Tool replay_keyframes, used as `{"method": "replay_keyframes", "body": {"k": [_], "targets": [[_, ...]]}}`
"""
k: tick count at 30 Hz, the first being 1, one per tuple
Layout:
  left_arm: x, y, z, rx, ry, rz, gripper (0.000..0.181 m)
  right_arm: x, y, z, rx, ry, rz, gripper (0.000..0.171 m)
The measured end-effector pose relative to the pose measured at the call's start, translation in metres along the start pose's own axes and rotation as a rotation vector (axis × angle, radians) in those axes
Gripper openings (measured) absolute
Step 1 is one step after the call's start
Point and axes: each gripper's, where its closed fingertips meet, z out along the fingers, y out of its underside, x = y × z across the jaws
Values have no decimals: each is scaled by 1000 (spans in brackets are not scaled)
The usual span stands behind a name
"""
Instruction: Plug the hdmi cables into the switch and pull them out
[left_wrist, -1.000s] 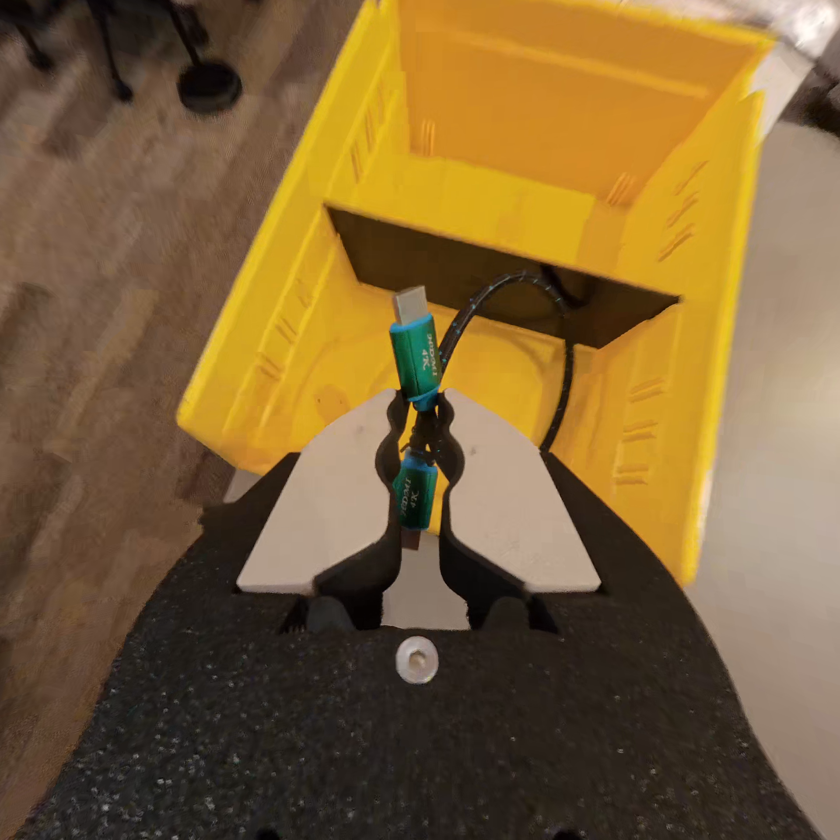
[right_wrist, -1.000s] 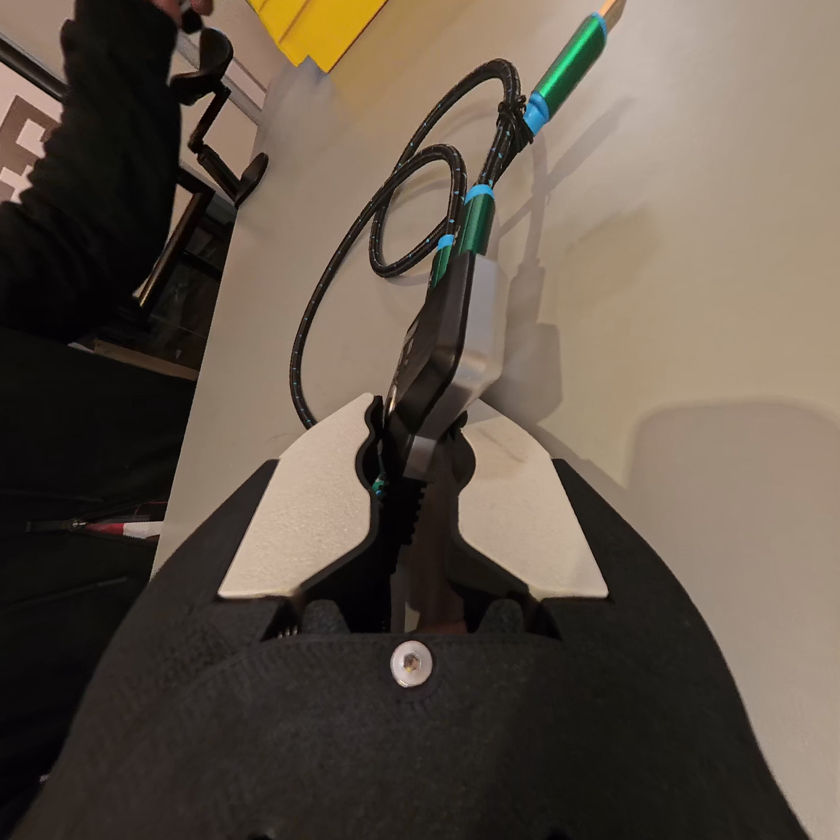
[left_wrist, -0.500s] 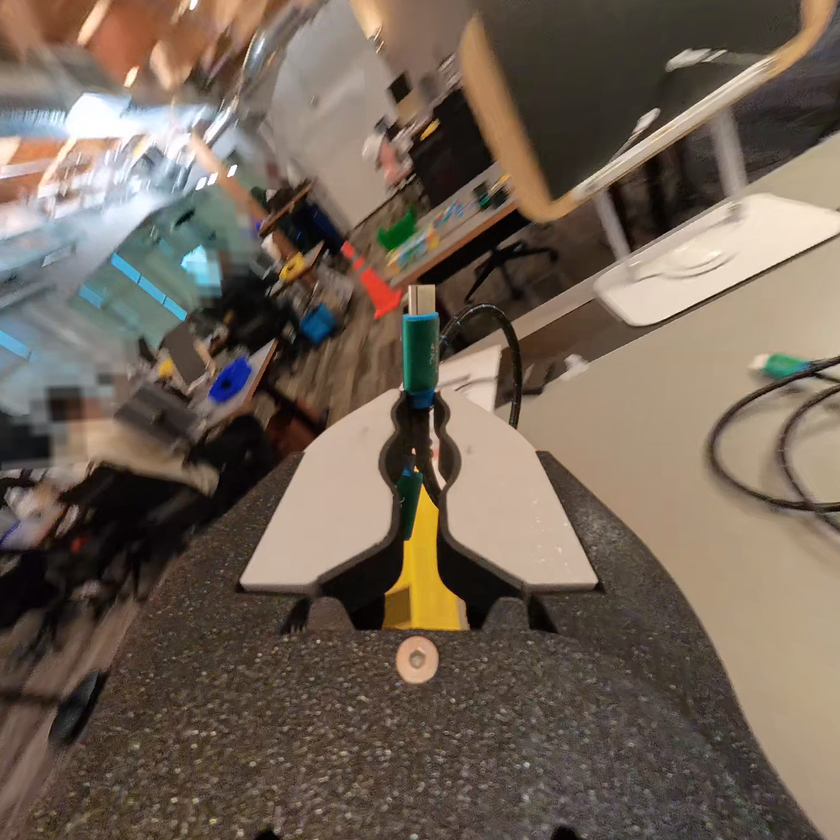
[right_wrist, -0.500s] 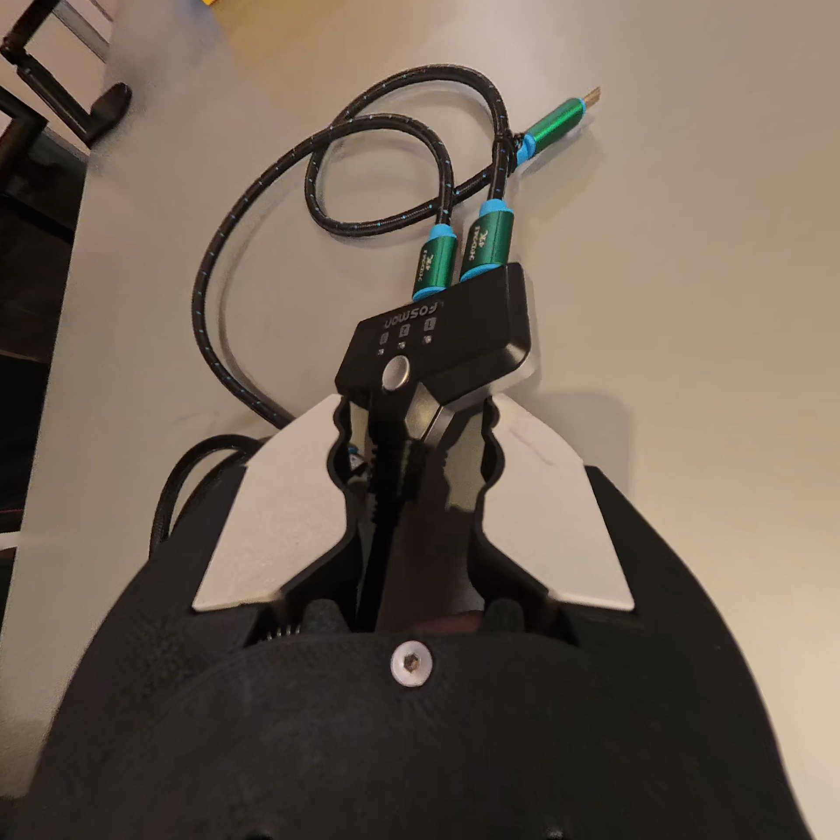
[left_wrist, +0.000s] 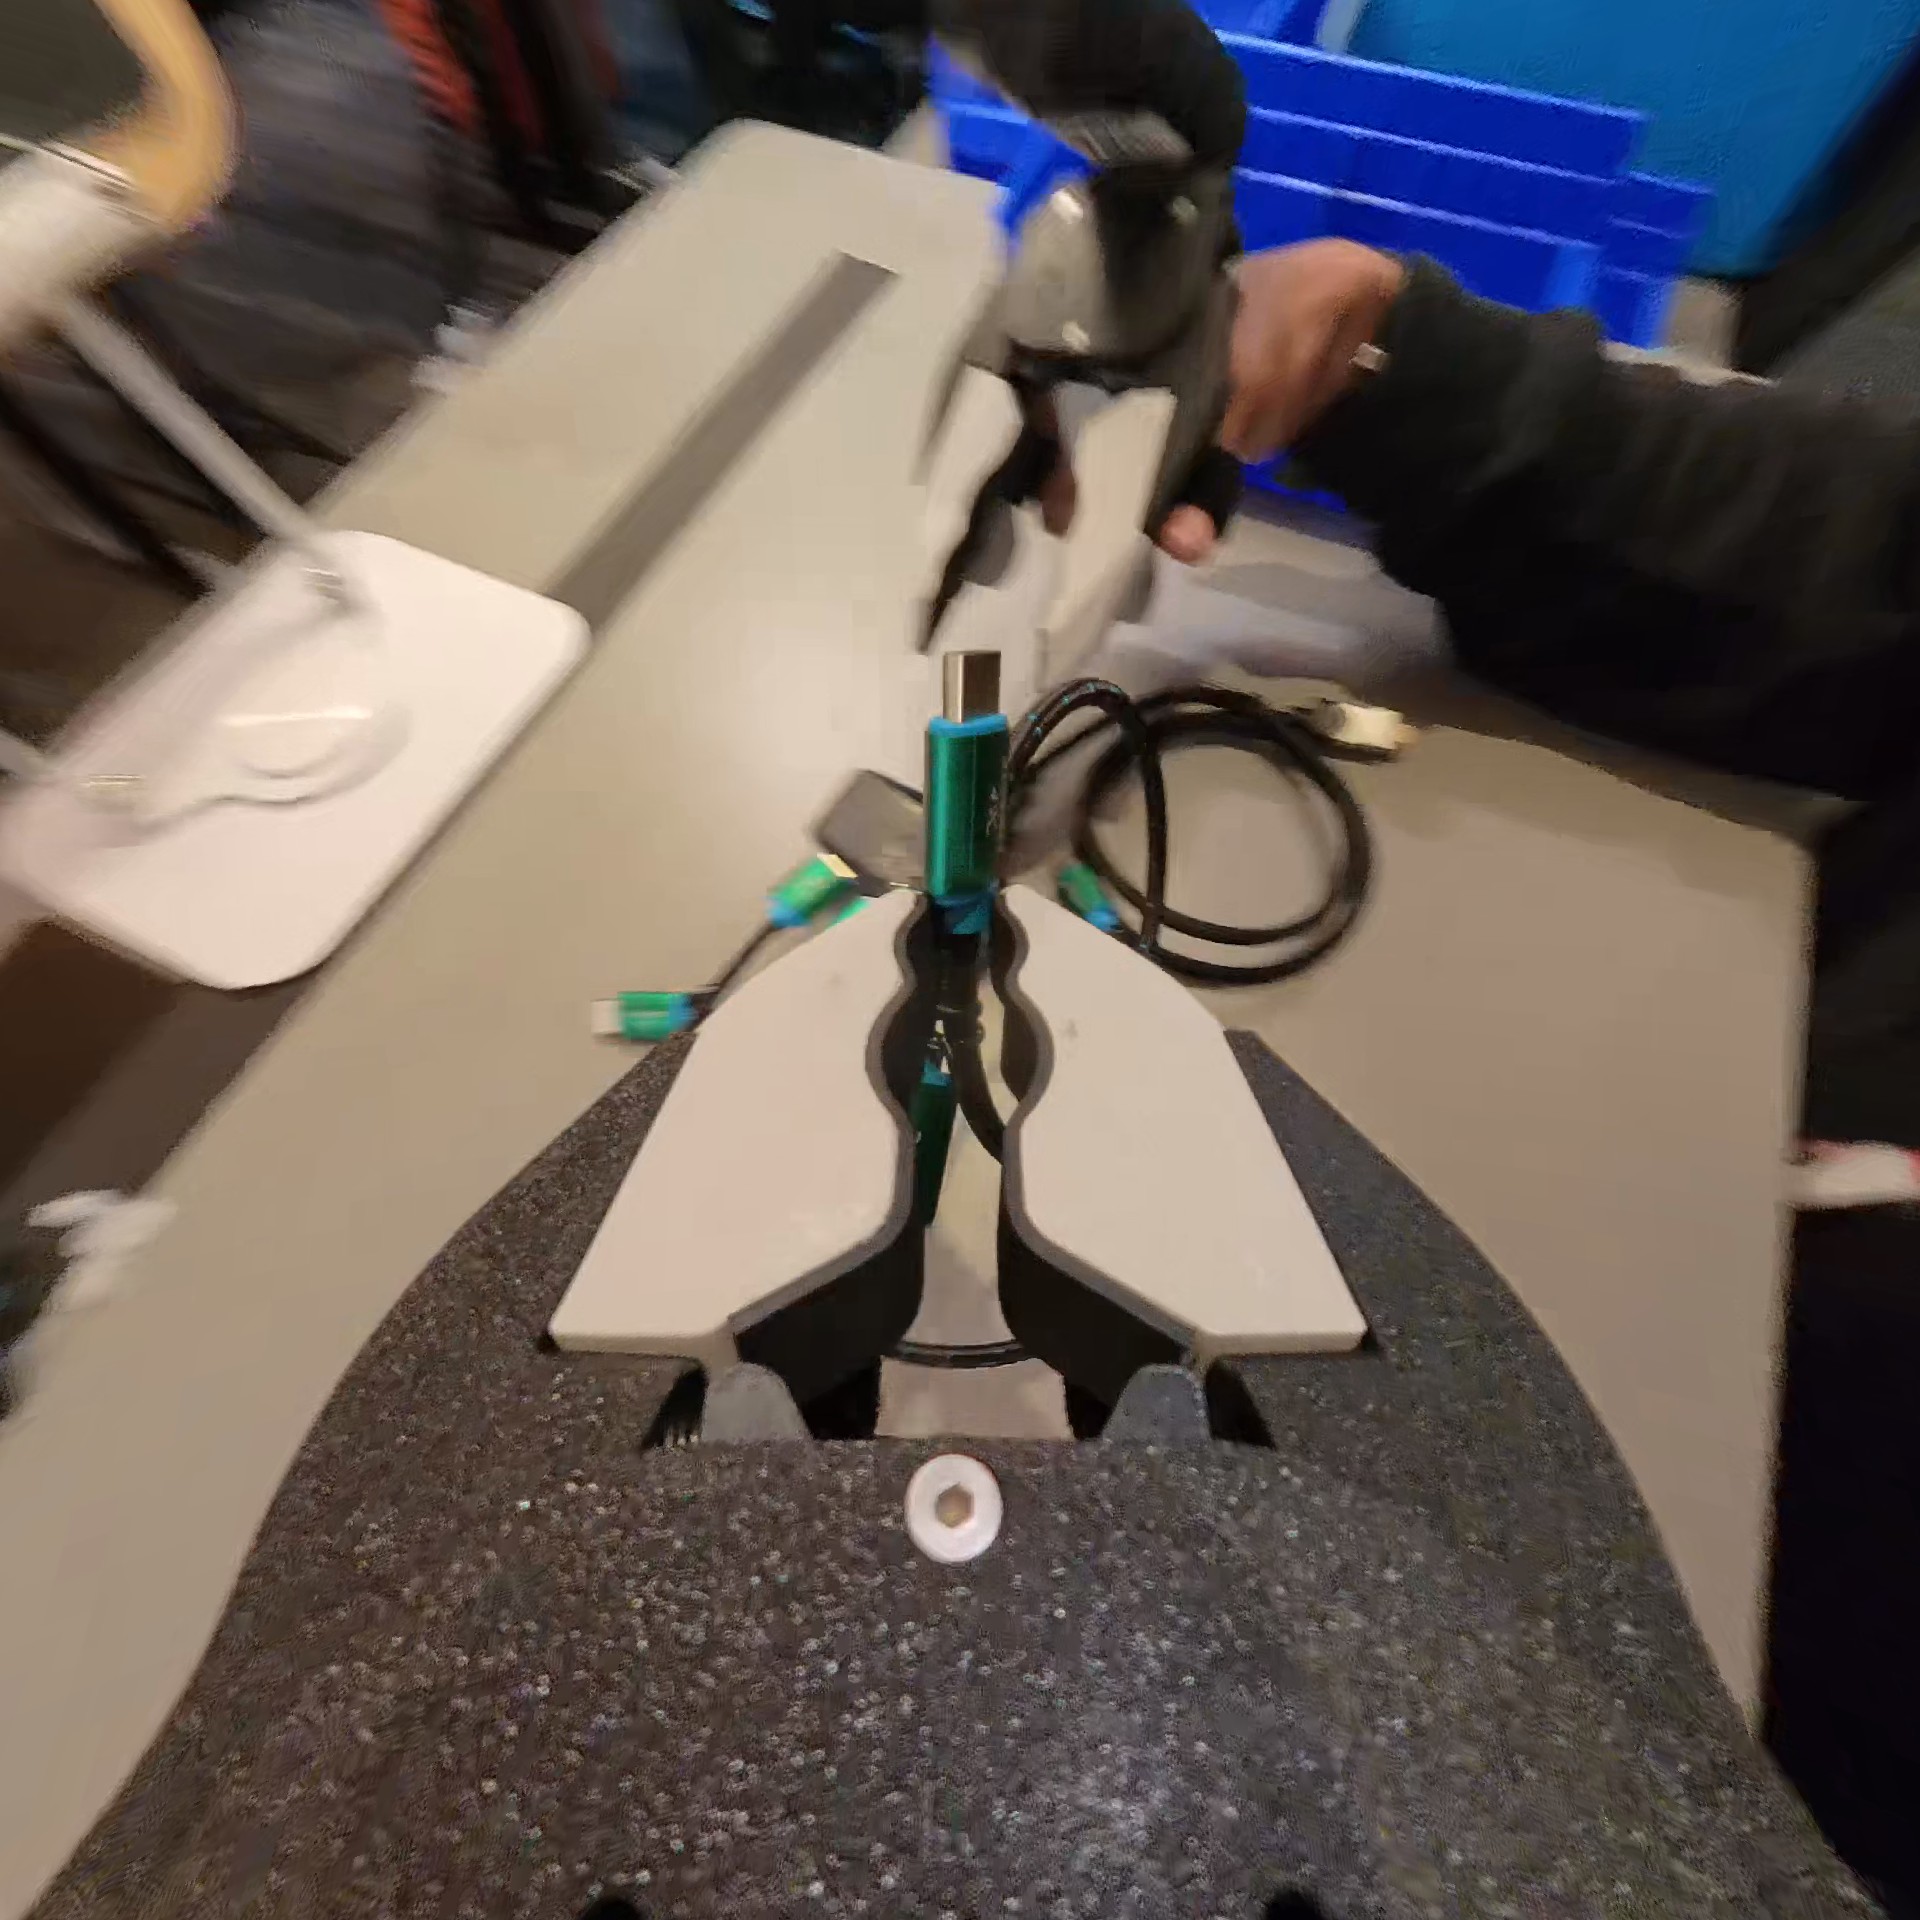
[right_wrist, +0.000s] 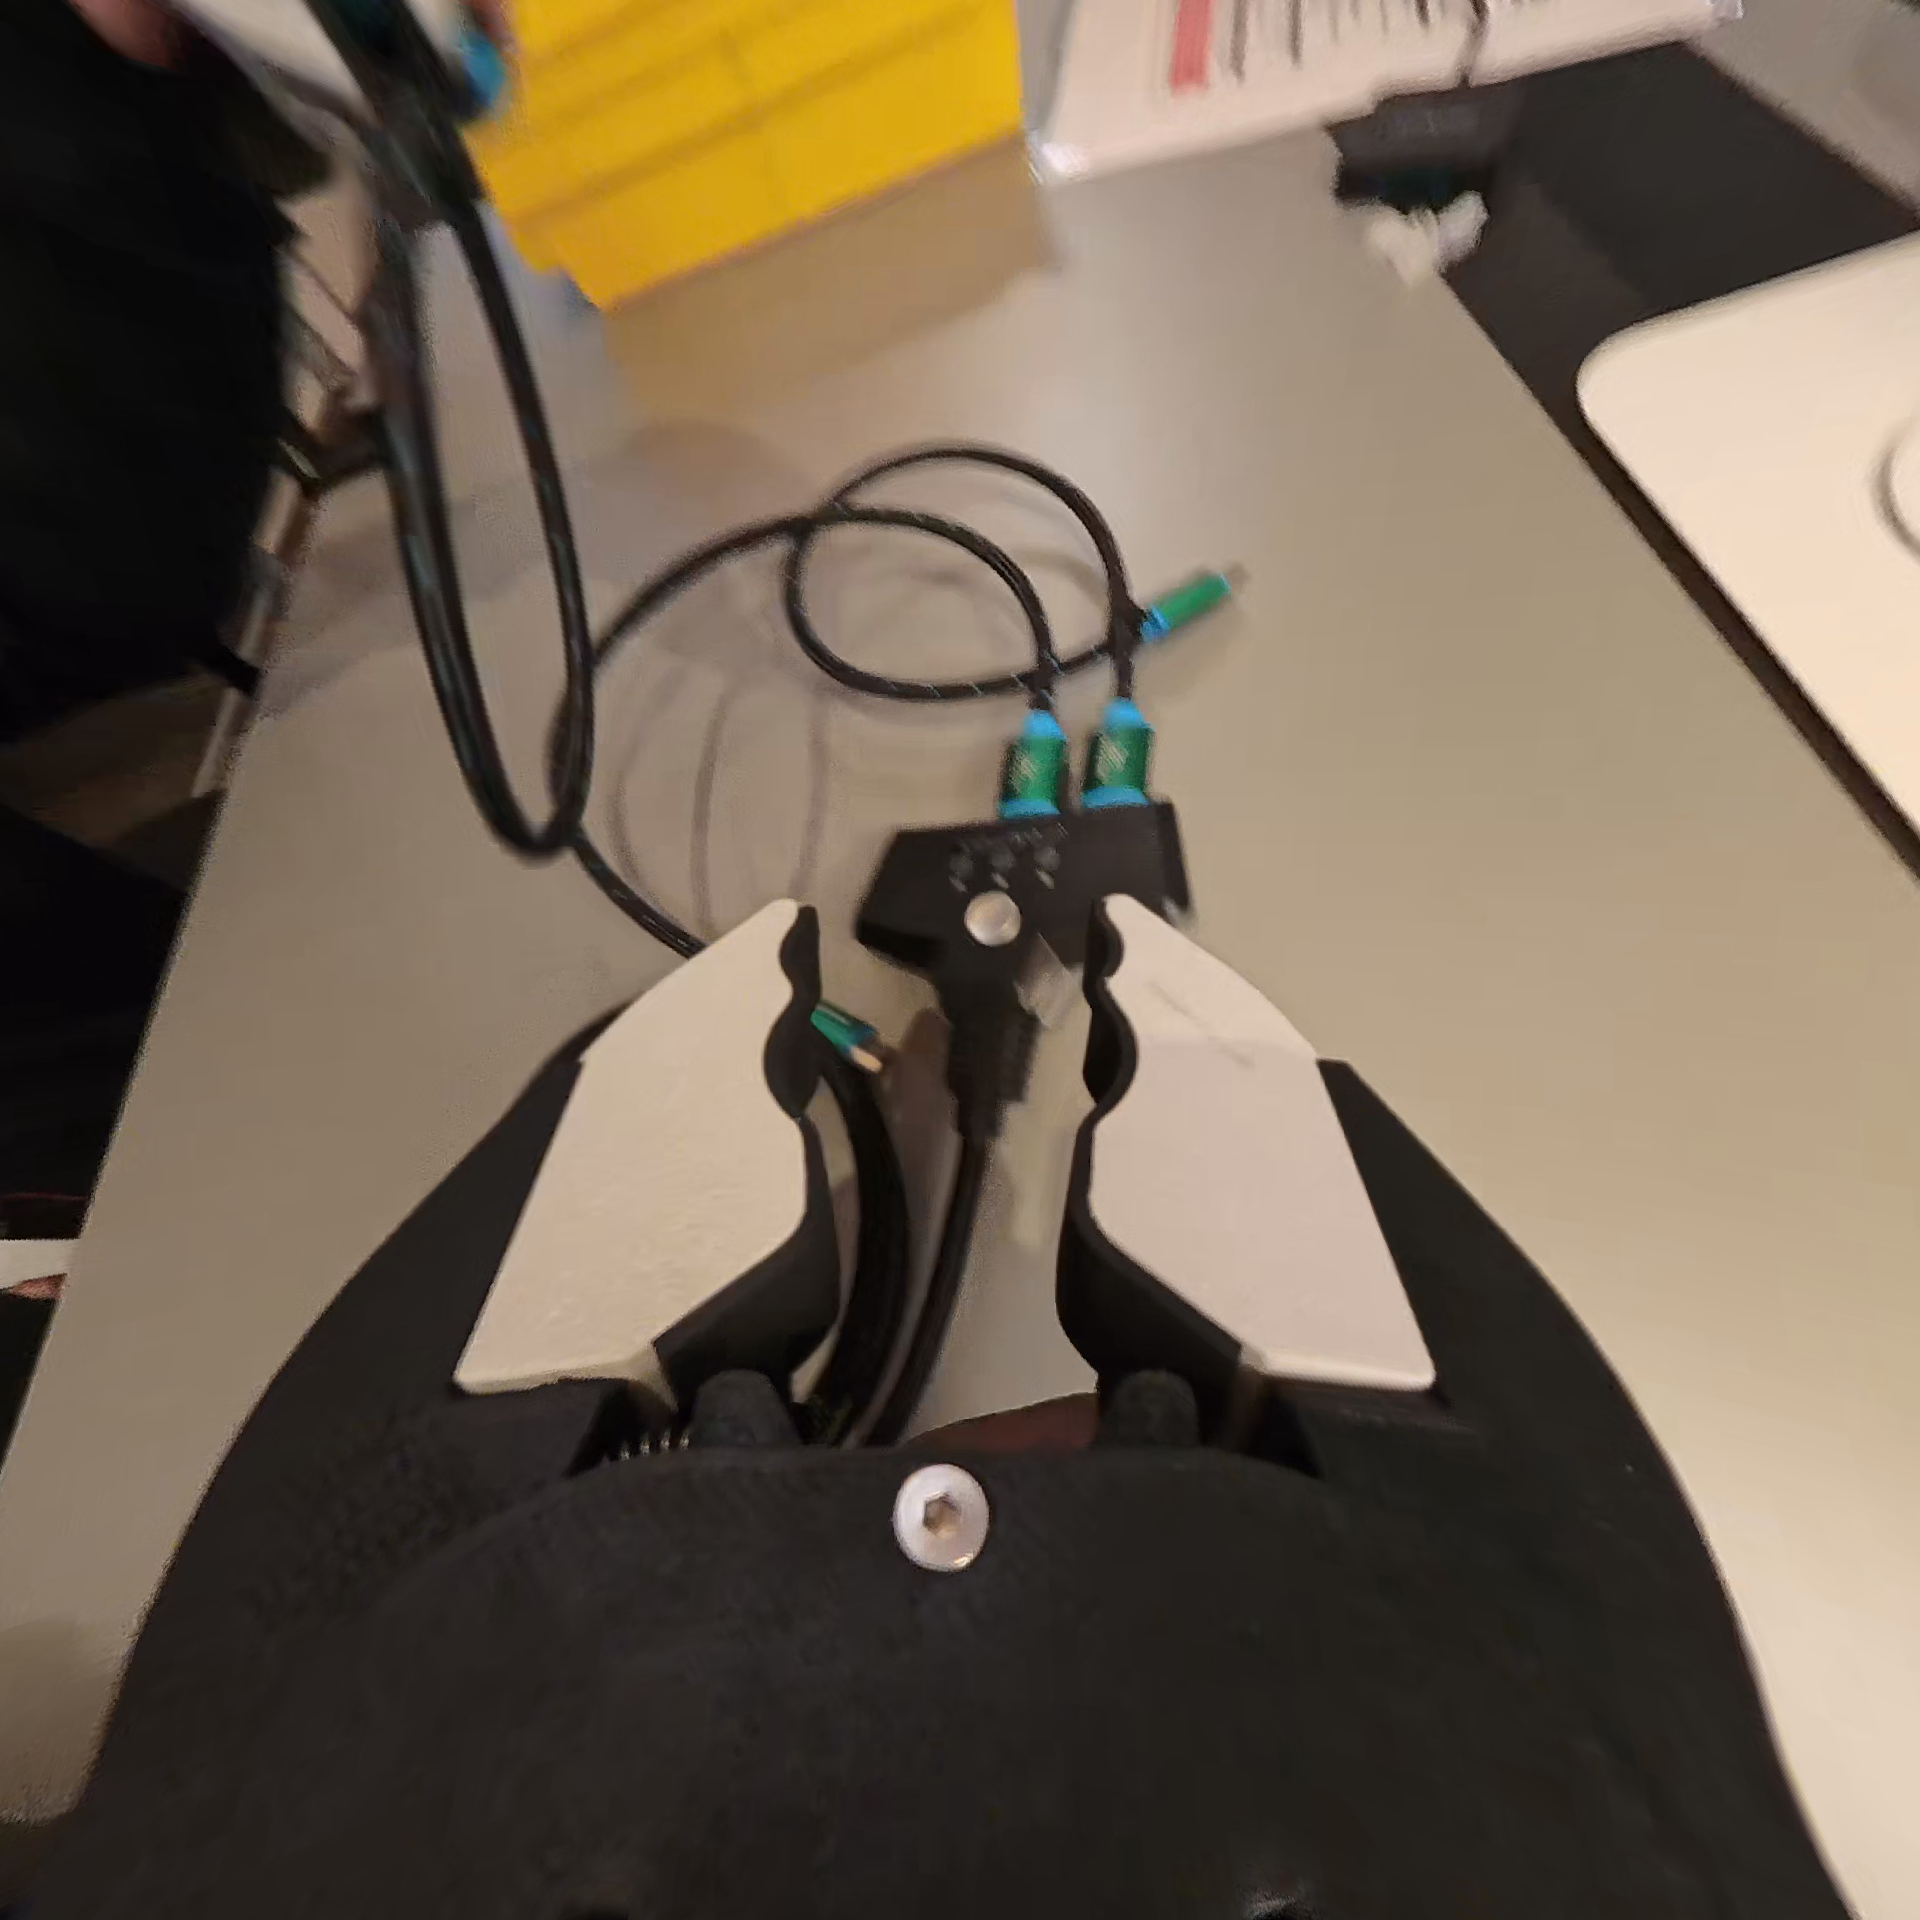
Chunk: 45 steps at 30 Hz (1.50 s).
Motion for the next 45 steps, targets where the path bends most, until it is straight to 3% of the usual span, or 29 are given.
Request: {"method": "replay_keyframes", "body": {"k": [1,6,11,12,14,15,18,22,25,29,31,45], "targets": [[9,5,9,-29,87,-3,10,-10,-10,0,35,-33,-29,48],[38,45,57,-162,390,-12,9,-62,-47,10,201,-251,-104,43],[45,63,91,-165,474,-44,10,-70,-29,48,55,-280,-30,42],[45,64,94,-153,484,-40,10,-69,-26,54,35,-283,-8,39],[44,69,99,-167,488,-47,11,-69,-19,63,6,-306,35,15],[41,73,101,-176,470,-37,11,-68,-17,66,0,-314,51,13],[35,75,102,-124,472,-49,11,-64,-15,70,-3,-307,70,13],[13,74,100,-12,404,-69,43,-61,-14,67,7,-304,57,13],[13,70,92,54,447,-86,49,-61,-20,64,47,-296,33,12],[26,81,93,-6,508,-77,46,-58,-29,60,97,-271,10,12],[24,84,97,-31,485,-76,27,-55,-29,58,99,-254,8,12],[6,88,75,-36,449,-184,23,-33,-24,31,121,-224,32,11]]}}
